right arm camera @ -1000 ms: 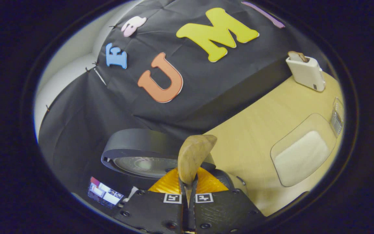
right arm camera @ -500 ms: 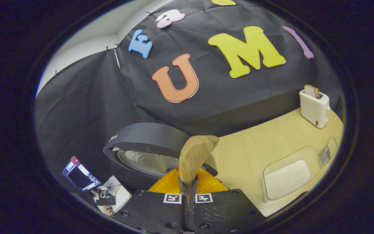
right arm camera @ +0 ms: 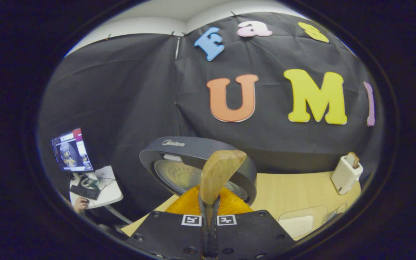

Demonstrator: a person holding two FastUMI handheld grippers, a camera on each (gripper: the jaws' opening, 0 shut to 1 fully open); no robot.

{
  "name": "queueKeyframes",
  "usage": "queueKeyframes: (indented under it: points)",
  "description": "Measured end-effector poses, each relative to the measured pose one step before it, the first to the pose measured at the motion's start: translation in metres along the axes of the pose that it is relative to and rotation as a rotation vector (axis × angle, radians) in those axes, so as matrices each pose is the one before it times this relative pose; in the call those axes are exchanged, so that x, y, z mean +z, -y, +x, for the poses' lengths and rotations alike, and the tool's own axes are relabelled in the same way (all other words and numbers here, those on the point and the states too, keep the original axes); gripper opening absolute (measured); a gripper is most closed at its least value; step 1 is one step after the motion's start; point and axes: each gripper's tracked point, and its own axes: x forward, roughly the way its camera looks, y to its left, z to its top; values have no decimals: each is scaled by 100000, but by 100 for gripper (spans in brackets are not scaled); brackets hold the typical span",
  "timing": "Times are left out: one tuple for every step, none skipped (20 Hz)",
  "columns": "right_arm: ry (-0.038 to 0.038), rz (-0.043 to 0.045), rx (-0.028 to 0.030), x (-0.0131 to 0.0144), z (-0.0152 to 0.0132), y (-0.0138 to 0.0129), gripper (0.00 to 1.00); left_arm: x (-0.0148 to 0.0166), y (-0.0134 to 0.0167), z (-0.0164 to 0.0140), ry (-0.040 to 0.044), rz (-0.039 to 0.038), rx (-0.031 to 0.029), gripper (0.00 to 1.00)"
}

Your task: Close the left gripper, press the button to open the rice cooker; take a wooden spoon from the chopstick holder with the right hand, scoop a spoonful of rice and pour it into the rice cooker, then put the wooden spoon back into the chopstick holder.

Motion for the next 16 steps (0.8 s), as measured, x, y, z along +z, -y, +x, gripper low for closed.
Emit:
queueKeyframes:
  points:
    - [1833,-4659,13,253,-71,-471,0,87,51,-2,-10,-56,215,95]
    - [1402,-3128,326,296,-252,-528,0,16,36,-1,-104,-107,-92,95]
    - [1184,-2338,1239,50,-225,-788,1,13,9,39,4,-226,-154,95]
    - [233,-1556,1489,49,-112,-645,0,-89,-60,33,73,-218,-24,95]
    - [82,-1831,2190,-51,-148,-653,0,-7,-26,-19,-59,-194,-105,95]
    - [256,-2645,2493,48,-62,-675,2,83,60,-75,-25,-4,-43,95]
    - [378,-3092,1711,81,-119,-670,0,65,107,-21,11,221,-19,95]
    - [254,-4250,1153,38,-177,-615,0,74,140,-66,102,113,-223,95]
    - [1062,-4439,360,357,-268,-453,0,6,170,89,174,151,-357,95]
    - [988,-3696,114,98,-131,-137,1,-50,185,14,-190,474,-144,95]
    - [1329,-2107,-327,79,-228,28,1,35,108,9,-6,241,-307,95]
    - [1052,-2127,-343,195,-333,40,2,-26,135,5,5,147,-238,95]
    - [1236,-1687,-391,189,-191,76,0,-10,97,25,29,-163,10,95]
    - [1114,-1396,-340,244,-359,83,0,78,187,-6,34,-240,-245,95]
    - [890,-1162,911,346,-133,-303,0,100,299,50,240,-118,-624,95]
    - [341,-1438,1283,158,-136,-51,0,29,405,-67,-40,-167,-843,95]
